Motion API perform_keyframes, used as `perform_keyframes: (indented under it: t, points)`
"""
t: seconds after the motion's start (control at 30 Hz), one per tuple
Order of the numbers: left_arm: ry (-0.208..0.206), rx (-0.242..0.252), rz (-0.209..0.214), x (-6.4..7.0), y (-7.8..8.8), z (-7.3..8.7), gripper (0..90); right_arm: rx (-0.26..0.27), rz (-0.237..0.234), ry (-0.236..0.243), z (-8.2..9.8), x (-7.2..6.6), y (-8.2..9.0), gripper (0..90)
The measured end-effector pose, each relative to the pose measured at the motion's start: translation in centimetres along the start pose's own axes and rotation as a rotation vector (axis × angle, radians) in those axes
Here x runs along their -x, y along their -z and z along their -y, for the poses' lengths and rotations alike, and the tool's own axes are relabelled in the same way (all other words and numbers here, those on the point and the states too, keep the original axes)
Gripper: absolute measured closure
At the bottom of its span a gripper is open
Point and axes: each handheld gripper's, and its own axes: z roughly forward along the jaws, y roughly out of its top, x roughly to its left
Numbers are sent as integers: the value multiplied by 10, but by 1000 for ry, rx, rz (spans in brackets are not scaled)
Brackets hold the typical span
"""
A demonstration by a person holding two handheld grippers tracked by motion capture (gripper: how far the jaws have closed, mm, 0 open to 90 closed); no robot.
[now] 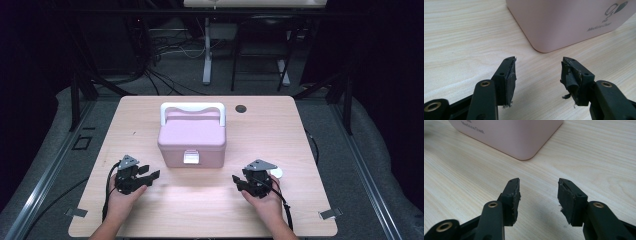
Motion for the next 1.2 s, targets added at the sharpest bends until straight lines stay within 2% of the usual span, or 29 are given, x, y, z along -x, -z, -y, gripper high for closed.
perform_keyframes:
  t: [0.13,0.27,0.4,0.43,0.53,0.73,0.83,0.93,1.0,1.07,1.2]
  points:
    - [2,-4,0,1,1,-1,454,2,-5,12,0,-1,1,526]
    - [7,15,2,0,3,-1,454,16,17,39,-1,-3,2,543]
    - [18,17,-2,-1,2,-3,455,1,-1,17,-1,-2,0,537]
    - [16,14,-7,-1,2,-4,455,-3,1,19,-1,-2,1,532]
    - [10,22,-4,-1,3,-5,455,30,10,36,-2,-4,2,515]
    - [-22,39,3,0,2,-8,459,32,31,36,-4,-3,5,527]
    - [-23,36,21,2,1,-9,504,30,35,20,-7,-2,6,520]
    - [-23,39,28,2,-1,-12,525,54,58,38,-12,-2,4,488]
    - [-14,51,33,1,-2,-13,538,54,58,37,-16,-2,4,479]
    - [3,53,38,-2,-3,-16,554,79,62,31,-18,-2,2,480]
    - [8,64,28,-4,-3,-23,624,89,48,19,-23,-3,-3,539]
